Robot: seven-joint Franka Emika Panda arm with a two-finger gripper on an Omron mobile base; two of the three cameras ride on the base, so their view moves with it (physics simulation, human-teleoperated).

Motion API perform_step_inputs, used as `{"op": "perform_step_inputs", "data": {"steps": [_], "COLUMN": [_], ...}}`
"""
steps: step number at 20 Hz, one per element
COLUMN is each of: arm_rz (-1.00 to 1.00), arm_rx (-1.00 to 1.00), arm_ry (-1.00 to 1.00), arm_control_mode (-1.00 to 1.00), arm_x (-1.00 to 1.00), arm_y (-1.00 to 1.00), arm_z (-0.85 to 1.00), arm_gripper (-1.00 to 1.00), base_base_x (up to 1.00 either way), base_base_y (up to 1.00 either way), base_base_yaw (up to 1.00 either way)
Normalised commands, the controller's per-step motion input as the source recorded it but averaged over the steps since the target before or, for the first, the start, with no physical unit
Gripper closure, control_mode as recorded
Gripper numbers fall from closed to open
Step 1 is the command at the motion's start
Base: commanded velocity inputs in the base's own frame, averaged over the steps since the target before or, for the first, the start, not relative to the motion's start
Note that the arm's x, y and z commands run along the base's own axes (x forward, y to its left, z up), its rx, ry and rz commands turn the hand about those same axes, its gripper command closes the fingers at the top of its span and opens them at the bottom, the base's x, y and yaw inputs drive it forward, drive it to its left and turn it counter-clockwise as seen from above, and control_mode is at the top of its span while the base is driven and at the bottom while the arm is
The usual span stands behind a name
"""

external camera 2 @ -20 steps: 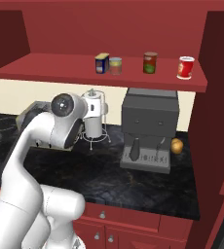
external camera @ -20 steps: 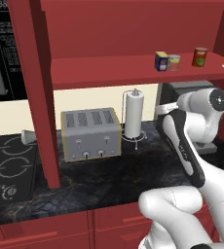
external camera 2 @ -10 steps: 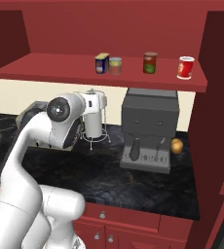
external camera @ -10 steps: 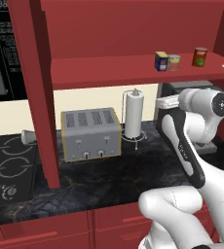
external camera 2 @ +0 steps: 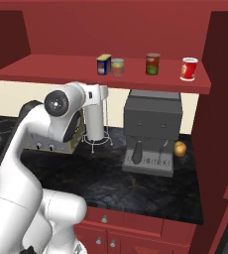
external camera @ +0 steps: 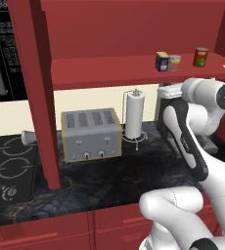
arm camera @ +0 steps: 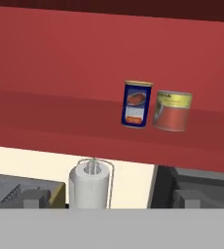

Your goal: Stack two cans on top of the other two cans in the cabinet.

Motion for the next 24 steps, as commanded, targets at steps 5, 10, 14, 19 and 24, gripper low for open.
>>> {"op": "perform_step_inputs", "data": {"steps": [5,10,14,19,24], "arm_rz": [-0.01,-0.05,-0.12,-0.12,-0.1], "arm_rx": [0.0,0.0,0.0,0.0,0.0], "arm_ry": [-0.02,-0.04,0.0,0.0,0.0], "arm_control_mode": [-1.0,-1.0,-1.0,-1.0,-1.0], "arm_x": [0.0,0.0,0.0,0.07,0.02], "arm_y": [0.0,0.0,0.0,0.0,0.0], "arm_z": [0.29,0.21,0.29,0.25,0.09], "arm_gripper": [-1.0,-1.0,-1.0,-1.0,-1.0], "base_base_x": [0.0,0.0,0.0,0.0,0.0], "base_base_y": [0.0,0.0,0.0,0.0,0.0], "base_base_yaw": [0.0,0.0,0.0,0.0,0.0]}}
